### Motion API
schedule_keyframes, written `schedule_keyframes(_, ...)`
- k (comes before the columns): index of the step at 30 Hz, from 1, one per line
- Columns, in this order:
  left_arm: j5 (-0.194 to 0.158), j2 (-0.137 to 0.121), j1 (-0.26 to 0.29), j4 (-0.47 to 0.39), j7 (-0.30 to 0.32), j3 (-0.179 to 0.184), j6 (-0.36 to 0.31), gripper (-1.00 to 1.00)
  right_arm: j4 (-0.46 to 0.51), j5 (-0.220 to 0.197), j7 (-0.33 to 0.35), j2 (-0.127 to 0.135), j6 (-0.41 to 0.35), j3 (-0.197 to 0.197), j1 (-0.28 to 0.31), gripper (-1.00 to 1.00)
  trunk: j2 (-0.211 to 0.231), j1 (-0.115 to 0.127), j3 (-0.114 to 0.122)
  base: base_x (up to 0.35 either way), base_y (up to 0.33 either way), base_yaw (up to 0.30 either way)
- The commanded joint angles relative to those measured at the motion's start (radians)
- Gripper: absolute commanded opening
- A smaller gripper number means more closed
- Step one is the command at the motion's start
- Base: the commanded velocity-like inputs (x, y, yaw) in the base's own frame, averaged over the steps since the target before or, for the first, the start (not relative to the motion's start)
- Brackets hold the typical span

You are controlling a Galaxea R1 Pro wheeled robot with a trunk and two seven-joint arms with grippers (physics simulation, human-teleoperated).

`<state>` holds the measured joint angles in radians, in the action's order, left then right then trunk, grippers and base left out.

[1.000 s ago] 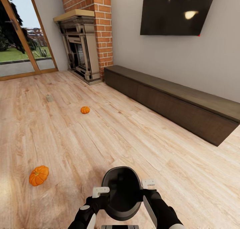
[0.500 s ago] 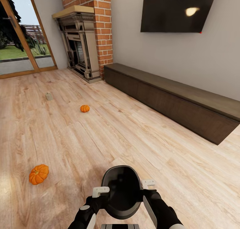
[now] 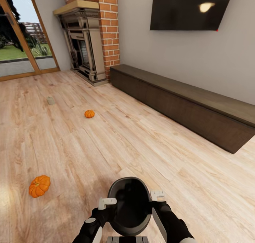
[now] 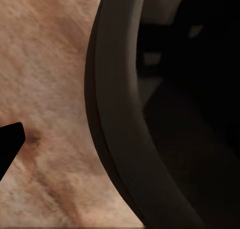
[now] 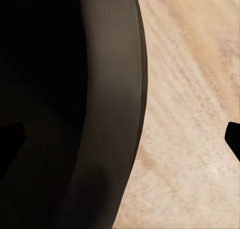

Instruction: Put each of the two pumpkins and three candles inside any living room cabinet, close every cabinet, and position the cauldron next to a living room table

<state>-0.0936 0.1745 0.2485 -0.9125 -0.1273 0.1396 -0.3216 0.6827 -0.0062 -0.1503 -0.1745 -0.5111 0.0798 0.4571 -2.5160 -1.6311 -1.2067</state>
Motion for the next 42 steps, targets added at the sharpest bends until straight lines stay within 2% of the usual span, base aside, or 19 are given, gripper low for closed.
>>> schedule_keyframes(1,0.000,0.000,0.000,0.000,0.000,0.000,0.000,1.00,0.000,0.000,0.000,0.000,0.000,0.000,0.000,1.00,0.000,0.000,-0.004,0.001,0.000,0.000)
schedule_keyframes(6,0.000,0.000,0.000,0.000,0.000,0.000,0.000,1.00,0.000,0.000,0.000,0.000,-0.001,0.000,0.000,1.00,-0.001,-0.003,-0.023,0.000,0.000,0.000)
schedule_keyframes(10,0.000,0.000,0.000,0.000,0.000,0.000,0.000,1.00,0.000,0.000,0.000,0.000,-0.001,0.000,0.000,1.00,-0.001,-0.003,-0.023,0.000,0.000,0.000)
schedule_keyframes(14,0.000,0.000,0.000,0.000,0.000,0.000,0.000,1.00,0.000,0.000,0.000,0.000,-0.001,0.000,0.000,1.00,-0.002,-0.004,-0.039,0.000,0.000,0.000)
schedule_keyframes(27,0.000,0.000,0.000,0.000,0.000,0.000,0.000,1.00,0.000,0.000,0.000,0.000,-0.001,0.000,0.000,1.00,-0.002,-0.004,-0.039,0.000,0.000,0.000)
schedule_keyframes(28,0.000,0.000,0.000,0.000,0.000,0.000,0.000,1.00,0.000,0.000,0.000,0.000,-0.001,0.000,0.000,-1.00,-0.002,-0.004,-0.039,0.000,0.000,0.000)
schedule_keyframes(31,0.000,0.000,0.000,0.000,0.000,0.000,0.000,1.00,0.000,0.000,0.000,0.000,-0.001,0.000,0.000,-1.00,-0.002,-0.004,-0.039,0.000,0.000,0.000)
schedule_keyframes(32,0.000,0.000,0.000,0.000,0.000,0.000,0.000,-1.00,0.000,0.000,0.000,0.000,-0.001,0.000,0.000,-1.00,-0.002,-0.004,-0.039,0.000,0.000,0.000)
schedule_keyframes(42,0.000,0.000,0.000,0.000,0.000,0.000,0.001,-1.00,0.000,0.000,0.000,0.000,-0.001,0.000,0.000,-1.00,-0.002,-0.004,-0.039,0.000,0.000,0.000)
